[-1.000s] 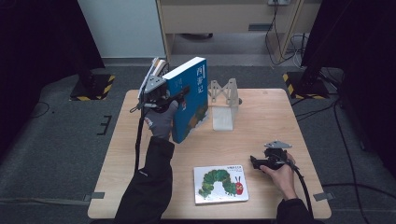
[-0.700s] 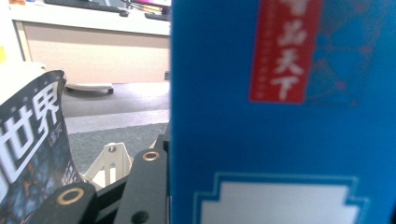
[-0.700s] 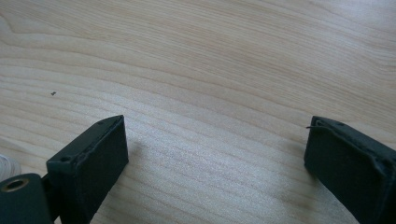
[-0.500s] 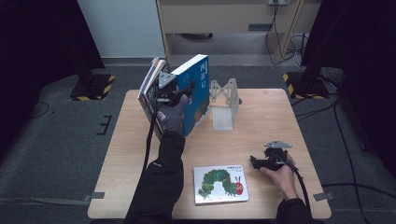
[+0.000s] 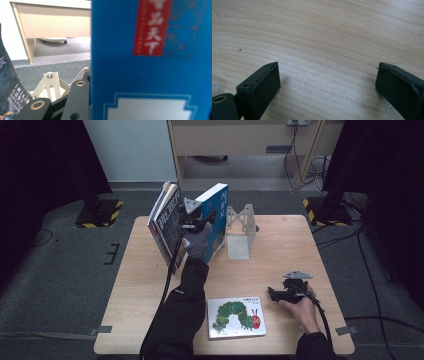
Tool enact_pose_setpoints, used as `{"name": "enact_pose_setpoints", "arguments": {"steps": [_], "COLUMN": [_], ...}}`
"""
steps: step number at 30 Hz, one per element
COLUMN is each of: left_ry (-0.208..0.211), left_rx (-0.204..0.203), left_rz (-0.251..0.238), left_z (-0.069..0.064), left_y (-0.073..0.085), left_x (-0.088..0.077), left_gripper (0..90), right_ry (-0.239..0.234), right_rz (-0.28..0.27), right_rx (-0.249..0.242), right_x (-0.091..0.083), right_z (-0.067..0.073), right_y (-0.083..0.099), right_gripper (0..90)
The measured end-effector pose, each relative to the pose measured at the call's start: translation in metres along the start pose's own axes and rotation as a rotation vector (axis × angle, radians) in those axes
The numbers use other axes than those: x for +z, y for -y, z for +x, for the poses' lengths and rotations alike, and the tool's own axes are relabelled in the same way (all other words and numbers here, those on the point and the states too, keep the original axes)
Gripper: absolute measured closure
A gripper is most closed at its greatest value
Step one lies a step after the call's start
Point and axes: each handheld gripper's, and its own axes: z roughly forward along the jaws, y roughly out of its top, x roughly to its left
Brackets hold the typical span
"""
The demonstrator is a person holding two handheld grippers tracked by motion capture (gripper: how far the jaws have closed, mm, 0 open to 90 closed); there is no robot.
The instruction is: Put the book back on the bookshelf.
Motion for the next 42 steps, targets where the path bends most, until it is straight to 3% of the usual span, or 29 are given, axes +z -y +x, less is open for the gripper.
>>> {"name": "enact_pose_setpoints", "arguments": {"steps": [13, 21, 32, 39, 42], "left_ry": [-0.016, -0.030, -0.044, -0.015, 0.000], "left_rx": [0.003, 0.029, 0.028, 0.063, 0.059], "left_rz": [0.004, -0.011, -0.019, -0.039, -0.043], "left_z": [0.002, -0.003, 0.005, 0.003, 0.000], "left_y": [0.027, 0.036, 0.058, 0.064, 0.065], "left_x": [0.009, -0.001, -0.023, -0.028, -0.030], "left_gripper": [60.8, 59.8, 58.9, 58.7, 58.0], "right_ry": [-0.002, -0.004, -0.004, -0.004, -0.004], "right_rz": [0.000, 0.000, 0.000, 0.001, -0.002], "right_rx": [-0.005, -0.006, -0.005, -0.005, -0.006], "right_x": [0.000, -0.001, -0.001, -0.001, -0.001], "right_z": [0.000, 0.000, 0.001, 0.001, 0.001], "right_y": [0.000, 0.000, 0.001, 0.001, 0.001], "right_gripper": [6.2, 6.1, 6.0, 6.0, 6.0]}}
